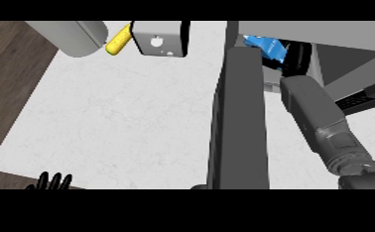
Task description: Pick up the milk, place it into the microwave and close the microwave
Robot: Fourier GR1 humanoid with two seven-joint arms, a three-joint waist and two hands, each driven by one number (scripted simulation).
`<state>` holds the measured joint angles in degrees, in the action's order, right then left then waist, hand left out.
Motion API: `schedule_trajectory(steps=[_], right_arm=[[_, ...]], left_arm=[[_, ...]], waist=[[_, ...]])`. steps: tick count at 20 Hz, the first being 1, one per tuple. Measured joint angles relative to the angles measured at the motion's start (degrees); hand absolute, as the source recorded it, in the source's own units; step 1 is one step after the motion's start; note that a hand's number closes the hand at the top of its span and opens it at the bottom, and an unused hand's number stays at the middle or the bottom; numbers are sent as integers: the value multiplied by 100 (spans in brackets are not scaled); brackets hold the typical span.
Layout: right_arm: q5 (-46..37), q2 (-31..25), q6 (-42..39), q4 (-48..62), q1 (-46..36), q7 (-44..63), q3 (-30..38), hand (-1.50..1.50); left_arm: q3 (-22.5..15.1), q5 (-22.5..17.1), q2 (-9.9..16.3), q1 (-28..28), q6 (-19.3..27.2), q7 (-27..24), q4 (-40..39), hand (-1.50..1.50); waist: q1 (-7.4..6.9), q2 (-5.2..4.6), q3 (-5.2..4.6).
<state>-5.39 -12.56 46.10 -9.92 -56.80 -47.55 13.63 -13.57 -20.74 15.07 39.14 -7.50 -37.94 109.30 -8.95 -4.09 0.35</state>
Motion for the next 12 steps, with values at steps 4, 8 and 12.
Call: schedule_trajectory(steps=[4,8,12], right_arm=[[-319,-339,856,590,331,807,-196,-150],[-698,-444,1446,825,498,1579,-533,-150],[-1038,-243,1275,855,288,1579,-872,-150]], left_arm=[[23,37,28,-39,-10,-25,5,-150],[63,48,83,-146,-43,0,-15,-150],[70,61,83,-248,-46,28,-100,-150]], waist=[[-53,-102,-55],[-165,-132,-57],[-243,-88,-22]])
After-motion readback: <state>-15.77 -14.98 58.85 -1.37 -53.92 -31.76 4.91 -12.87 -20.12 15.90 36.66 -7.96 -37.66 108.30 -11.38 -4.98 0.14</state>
